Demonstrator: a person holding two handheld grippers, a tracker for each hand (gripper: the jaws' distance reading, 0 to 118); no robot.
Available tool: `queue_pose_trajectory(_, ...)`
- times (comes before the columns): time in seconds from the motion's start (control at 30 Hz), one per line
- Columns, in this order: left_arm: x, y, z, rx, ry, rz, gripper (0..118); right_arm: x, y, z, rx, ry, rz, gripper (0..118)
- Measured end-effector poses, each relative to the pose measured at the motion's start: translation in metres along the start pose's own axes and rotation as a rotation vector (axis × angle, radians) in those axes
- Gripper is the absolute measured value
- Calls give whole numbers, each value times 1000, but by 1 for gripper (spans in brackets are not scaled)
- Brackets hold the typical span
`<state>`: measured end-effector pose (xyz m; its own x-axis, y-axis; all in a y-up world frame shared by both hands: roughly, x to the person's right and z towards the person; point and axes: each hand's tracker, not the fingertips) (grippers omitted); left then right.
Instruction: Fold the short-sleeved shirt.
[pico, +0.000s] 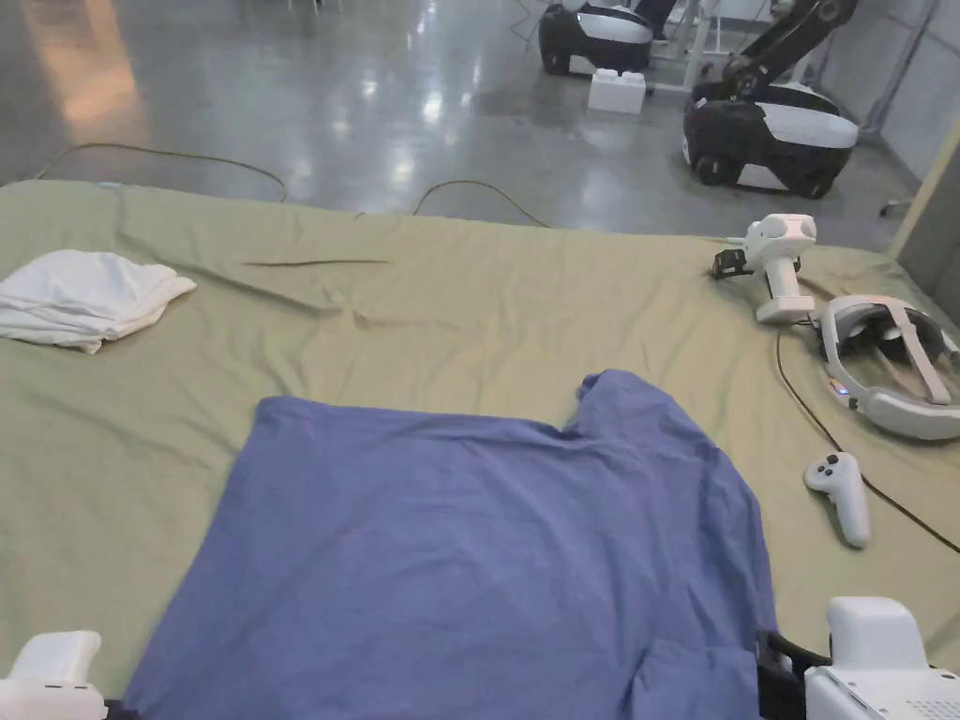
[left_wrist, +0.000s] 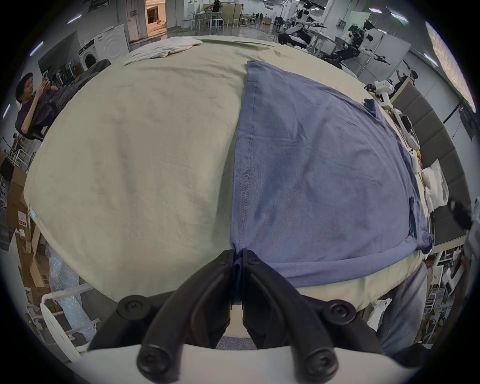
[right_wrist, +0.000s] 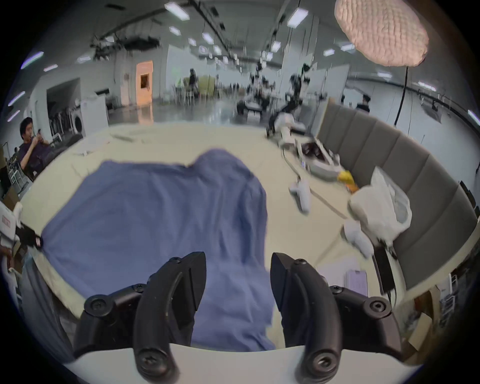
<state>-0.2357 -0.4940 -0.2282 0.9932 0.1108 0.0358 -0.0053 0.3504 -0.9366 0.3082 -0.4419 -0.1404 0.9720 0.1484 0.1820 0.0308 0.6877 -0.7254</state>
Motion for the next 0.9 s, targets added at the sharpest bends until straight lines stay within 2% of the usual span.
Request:
queue_pose_trajectory(0.03, 1, -1, 2, 3, -2, 3, 8, 6, -9, -3, -64, 11, -5, 62)
queue_pose_trajectory(0.13, 3, 2, 5, 3, -4, 1, 8, 16, -34, -14, -227, 49, -19, 63)
queue_pose_trajectory(0.27, 8, 4, 8, 0, -1, -7, 8, 21, -60, -31, -324, 50, -13, 63)
queue_pose_trajectory(0.37, 10, 6, 7, -10, 3, -16, 8, 24, -65, -49, -373, 71, -50, 62)
queue_pose_trajectory(0.4, 11, 6, 7, -11, 6, -18, 8, 25, -67, -56, -403, 82, -64, 58)
queue_pose_trajectory(0.43, 11, 6, 7, -12, 7, -17, 8, 24, -68, -62, -438, 93, -64, 46)
queue_pose_trajectory(0.47, 12, 6, 7, -14, 7, -16, 8, 23, -70, -67, -457, 117, -71, 41)
queue_pose_trajectory(0.53, 9, 7, 3, -19, 5, -14, 8, 21, -71, -64, -436, 122, -81, 39)
queue_pose_trajectory(0.57, 9, 7, 3, -20, 6, -15, 8, 18, -70, -61, -426, 109, -67, 34)
queue_pose_trajectory(0.63, 8, 6, 2, -23, 2, -13, 8, 16, -68, -55, -408, 114, -23, 10)
queue_pose_trajectory(0.7, 5, 7, 2, -23, 1, -10, 8, 17, -65, -45, -416, 128, -23, 8)
queue_pose_trajectory(0.77, 3, 8, 7, -9, -7, -3, 8, 16, -59, -31, -368, 106, 10, 8)
queue_pose_trajectory(0.9, 1, 19, 23, 71, -53, 25, 8, 20, -34, -8, -276, 103, -13, 8)
